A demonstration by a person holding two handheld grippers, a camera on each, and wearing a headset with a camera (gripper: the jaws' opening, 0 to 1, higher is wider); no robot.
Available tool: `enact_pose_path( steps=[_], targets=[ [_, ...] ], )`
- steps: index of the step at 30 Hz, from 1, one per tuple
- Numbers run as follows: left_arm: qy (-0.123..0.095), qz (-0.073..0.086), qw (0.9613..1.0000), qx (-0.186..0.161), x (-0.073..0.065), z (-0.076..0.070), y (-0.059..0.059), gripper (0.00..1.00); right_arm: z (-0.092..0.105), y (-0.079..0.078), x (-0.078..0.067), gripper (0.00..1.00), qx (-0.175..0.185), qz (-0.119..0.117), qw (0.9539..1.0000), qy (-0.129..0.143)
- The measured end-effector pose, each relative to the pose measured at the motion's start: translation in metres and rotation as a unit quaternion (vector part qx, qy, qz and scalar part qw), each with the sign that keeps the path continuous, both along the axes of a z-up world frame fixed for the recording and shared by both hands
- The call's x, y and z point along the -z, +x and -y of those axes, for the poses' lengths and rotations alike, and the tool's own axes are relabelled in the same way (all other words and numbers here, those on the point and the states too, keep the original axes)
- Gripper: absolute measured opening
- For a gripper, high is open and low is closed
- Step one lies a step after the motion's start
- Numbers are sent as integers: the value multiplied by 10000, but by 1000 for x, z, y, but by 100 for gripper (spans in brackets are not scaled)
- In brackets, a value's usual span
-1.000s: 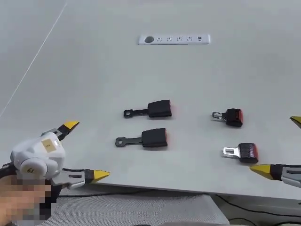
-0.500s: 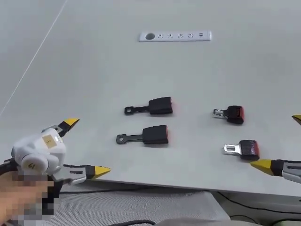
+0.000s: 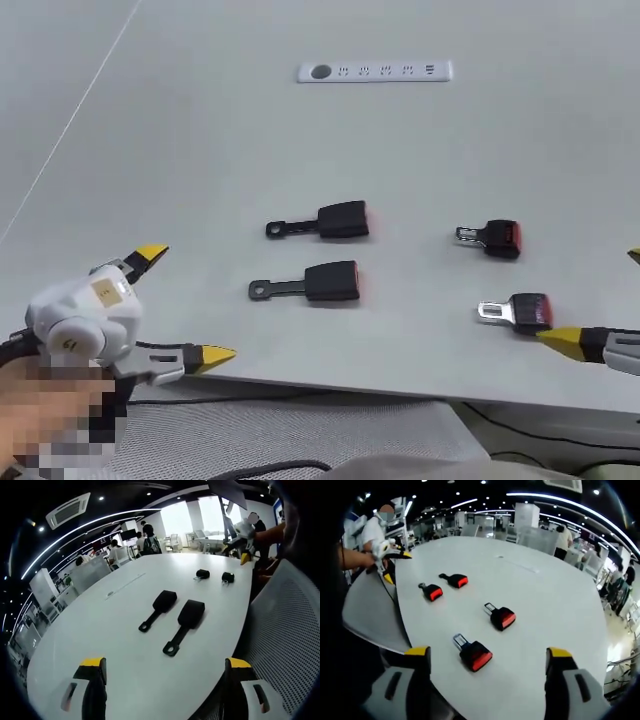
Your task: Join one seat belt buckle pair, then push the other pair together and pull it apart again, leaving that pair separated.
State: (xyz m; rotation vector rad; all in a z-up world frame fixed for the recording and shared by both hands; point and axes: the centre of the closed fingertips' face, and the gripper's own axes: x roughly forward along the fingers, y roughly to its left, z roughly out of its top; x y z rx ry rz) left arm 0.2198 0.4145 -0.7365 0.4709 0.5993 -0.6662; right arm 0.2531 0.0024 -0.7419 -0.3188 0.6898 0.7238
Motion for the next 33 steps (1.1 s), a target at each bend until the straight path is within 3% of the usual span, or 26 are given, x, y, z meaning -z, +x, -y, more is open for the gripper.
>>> enact_pose_path(
  steps=[11,17,25,33],
  targets=[
    [3,-2,10000,-17,0,0,0,100,-3,-3,1,98,-164,-38,9998,-69],
    [23,-12,10000,-16,1,-1,0,100,-3,-2,-1,98,-211,76,9996,-176],
    [-1,-196,9998,33,5,2,-4,99,-5,-3,-1,90,-339,112,9986,-382],
    [76,-226,9997,50,5,-3,-2,100,-6,-7,-1,89,-591,217,9964,-566]
  ],
)
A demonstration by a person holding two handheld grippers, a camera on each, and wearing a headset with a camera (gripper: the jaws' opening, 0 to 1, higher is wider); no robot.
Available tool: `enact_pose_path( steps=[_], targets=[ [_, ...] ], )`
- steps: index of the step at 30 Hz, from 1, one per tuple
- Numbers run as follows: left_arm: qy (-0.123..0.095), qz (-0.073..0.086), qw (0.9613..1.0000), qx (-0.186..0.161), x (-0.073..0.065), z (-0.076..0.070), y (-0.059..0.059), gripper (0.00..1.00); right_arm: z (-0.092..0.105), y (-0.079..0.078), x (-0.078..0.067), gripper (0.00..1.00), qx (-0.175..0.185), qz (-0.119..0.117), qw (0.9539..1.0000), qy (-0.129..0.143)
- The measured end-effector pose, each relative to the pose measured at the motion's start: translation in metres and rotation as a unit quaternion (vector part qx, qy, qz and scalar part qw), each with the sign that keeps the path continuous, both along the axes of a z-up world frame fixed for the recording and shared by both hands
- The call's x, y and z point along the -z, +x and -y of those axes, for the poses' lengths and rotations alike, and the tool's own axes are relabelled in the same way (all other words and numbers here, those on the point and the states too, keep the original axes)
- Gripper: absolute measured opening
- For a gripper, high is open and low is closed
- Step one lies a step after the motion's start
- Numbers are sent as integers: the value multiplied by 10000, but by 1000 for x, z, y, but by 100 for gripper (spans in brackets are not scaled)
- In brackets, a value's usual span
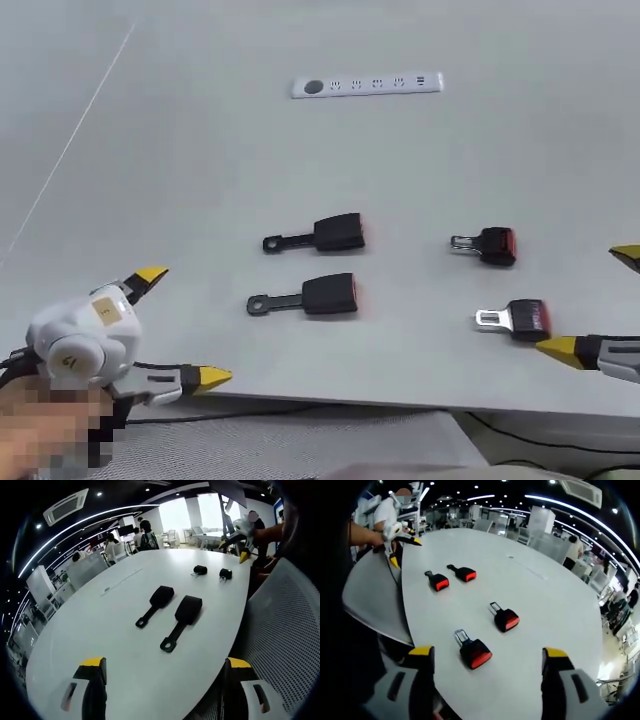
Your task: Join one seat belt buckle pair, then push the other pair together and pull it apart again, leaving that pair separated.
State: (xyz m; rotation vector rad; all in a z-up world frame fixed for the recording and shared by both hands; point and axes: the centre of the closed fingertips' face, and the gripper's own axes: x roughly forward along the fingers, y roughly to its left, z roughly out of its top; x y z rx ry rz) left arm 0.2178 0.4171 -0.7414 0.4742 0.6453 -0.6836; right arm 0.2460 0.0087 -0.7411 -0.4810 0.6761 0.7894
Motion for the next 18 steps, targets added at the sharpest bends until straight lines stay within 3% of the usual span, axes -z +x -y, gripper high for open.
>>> enact_pose_path(
  steps=[2,7,14,18],
  targets=[
    [-91,-52,9999,-46,-1,0,0,100,1,0,0,90,-37,2,10000,-72],
    [-47,-56,10000,-29,0,0,-2,100,-1,2,-4,87,-112,22,9999,-70],
    [27,-123,9999,82,1,3,-6,99,-4,6,-9,86,-171,90,9998,-84],
    [189,-161,9992,317,-1,9,-5,98,-5,6,-9,84,-275,87,9995,-143]
  ],
)
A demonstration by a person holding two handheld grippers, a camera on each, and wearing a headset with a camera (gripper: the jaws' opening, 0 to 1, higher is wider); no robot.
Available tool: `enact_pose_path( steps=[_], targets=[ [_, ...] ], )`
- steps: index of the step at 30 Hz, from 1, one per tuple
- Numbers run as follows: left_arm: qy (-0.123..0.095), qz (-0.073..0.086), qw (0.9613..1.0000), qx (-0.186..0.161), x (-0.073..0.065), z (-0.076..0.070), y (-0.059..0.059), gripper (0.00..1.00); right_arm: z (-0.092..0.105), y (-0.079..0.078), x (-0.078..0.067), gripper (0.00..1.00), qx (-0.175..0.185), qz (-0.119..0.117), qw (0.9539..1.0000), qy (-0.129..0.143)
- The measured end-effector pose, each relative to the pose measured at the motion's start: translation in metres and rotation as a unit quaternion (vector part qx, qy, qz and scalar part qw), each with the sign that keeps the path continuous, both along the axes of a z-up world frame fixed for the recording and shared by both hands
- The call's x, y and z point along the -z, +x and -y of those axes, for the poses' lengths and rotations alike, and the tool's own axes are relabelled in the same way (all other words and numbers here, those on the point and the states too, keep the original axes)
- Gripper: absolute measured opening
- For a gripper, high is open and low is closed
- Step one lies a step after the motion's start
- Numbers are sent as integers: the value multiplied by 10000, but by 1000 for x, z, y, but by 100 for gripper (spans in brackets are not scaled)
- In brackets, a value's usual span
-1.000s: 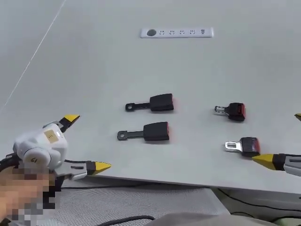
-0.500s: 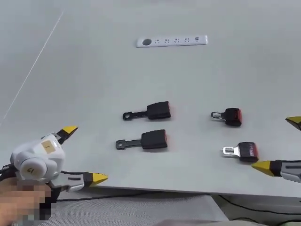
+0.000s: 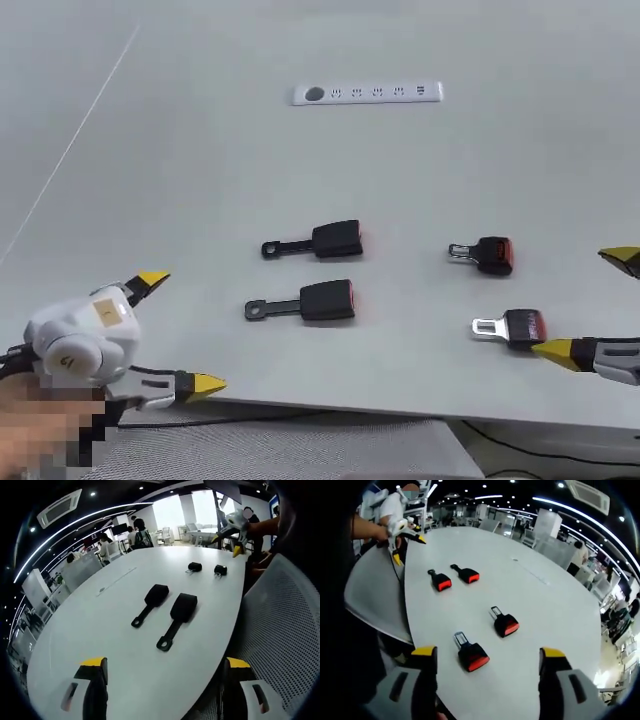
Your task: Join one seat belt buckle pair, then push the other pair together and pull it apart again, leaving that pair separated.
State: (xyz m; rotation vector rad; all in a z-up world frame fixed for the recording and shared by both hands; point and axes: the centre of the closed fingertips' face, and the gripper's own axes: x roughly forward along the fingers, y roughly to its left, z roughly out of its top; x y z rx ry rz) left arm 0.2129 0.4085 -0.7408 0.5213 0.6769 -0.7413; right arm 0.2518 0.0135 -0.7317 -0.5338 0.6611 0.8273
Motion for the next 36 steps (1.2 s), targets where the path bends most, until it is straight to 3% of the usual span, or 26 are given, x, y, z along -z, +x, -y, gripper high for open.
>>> enact_pose_path(
  steps=[4,7,9,14,17,20,24,27,29,32,35,36],
  targets=[
    [261,1,9992,292,3,6,11,97,-2,-3,2,78,-152,-56,9999,-38],
    [370,-58,9978,555,7,20,16,94,-7,-7,5,70,-386,-86,9992,-70],
    [356,-115,9973,639,9,29,21,91,-11,-10,9,71,-490,-224,9985,-63],
    [323,-381,9957,785,21,48,33,76,-15,-12,19,65,-849,-293,9956,-261],
    [422,-438,9931,998,29,63,41,72,-15,-10,24,63,-960,-329,9942,-347],
    [386,-478,9916,1140,33,76,49,70,-18,-13,31,60,-1157,-486,9913,-396],
    [483,-657,9857,1477,47,91,57,64,-21,-11,42,58,-1376,-527,9875,-563],
    [443,-815,9808,1717,57,104,58,62,-23,-11,50,56,-1526,-659,9839,-652],
    [523,-856,9792,1762,64,109,62,63,-27,-8,53,54,-1663,-628,9816,-697],
    [568,-976,9762,1852,72,116,67,63,-28,-7,62,50,-1782,-762,9782,-742],
    [549,-1067,9729,1976,76,122,67,59,-24,-15,76,40,-1986,-1186,9693,-831],
    [562,-1087,9716,2024,78,125,68,58,-22,-10,80,40,-1969,-1126,9699,-891]
  ],
)
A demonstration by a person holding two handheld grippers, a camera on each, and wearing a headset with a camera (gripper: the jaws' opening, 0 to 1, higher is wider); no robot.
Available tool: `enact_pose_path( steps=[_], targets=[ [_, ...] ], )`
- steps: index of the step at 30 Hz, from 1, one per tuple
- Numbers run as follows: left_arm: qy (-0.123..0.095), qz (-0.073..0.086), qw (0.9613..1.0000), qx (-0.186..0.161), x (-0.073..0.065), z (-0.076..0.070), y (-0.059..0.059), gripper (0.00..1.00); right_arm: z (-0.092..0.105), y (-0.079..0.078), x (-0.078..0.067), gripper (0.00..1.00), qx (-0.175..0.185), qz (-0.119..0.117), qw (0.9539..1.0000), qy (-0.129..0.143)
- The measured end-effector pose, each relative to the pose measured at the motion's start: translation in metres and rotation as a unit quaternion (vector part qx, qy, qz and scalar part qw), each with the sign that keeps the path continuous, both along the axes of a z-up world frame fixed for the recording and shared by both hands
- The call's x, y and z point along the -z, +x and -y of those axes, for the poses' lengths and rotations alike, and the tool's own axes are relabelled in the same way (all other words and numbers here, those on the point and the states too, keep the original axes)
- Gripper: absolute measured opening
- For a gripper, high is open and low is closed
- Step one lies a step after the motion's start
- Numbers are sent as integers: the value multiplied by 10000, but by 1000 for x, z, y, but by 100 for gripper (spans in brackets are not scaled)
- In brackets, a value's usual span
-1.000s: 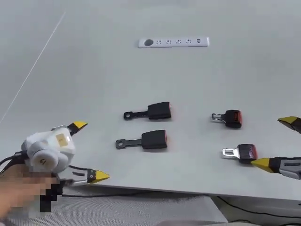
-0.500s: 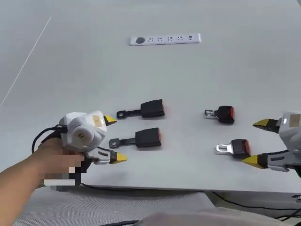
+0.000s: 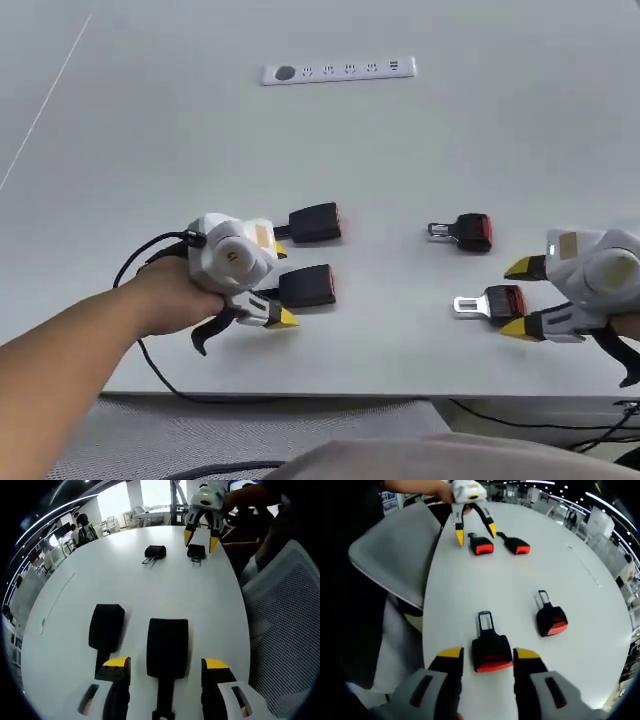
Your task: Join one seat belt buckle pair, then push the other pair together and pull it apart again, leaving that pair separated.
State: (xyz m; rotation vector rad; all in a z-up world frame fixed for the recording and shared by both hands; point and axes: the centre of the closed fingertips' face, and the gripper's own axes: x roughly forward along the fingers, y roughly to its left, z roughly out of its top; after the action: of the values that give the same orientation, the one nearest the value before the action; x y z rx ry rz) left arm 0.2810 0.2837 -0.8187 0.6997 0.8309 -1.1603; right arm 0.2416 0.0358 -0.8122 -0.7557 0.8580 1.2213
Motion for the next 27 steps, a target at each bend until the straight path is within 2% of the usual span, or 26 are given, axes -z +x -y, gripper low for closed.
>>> enact_pose_path(
  steps=[4,8,12,17,21,27],
  targets=[
    [159,-107,9998,73,8,4,3,57,5,6,7,42,4,-40,10000,-86],
    [117,-168,9996,182,8,11,5,55,6,2,11,38,-136,-165,9996,-157],
    [195,-316,9981,485,9,14,-1,48,7,1,14,37,-258,-184,9993,-217],
    [341,-344,9966,673,9,14,-5,35,6,4,14,36,-309,-213,9991,-206],
    [386,-413,9962,659,10,14,-3,35,5,5,14,35,-388,-179,9988,-252],
    [589,-417,9936,874,11,15,-6,34,6,6,14,35,-448,-238,9980,-374]
  ],
)
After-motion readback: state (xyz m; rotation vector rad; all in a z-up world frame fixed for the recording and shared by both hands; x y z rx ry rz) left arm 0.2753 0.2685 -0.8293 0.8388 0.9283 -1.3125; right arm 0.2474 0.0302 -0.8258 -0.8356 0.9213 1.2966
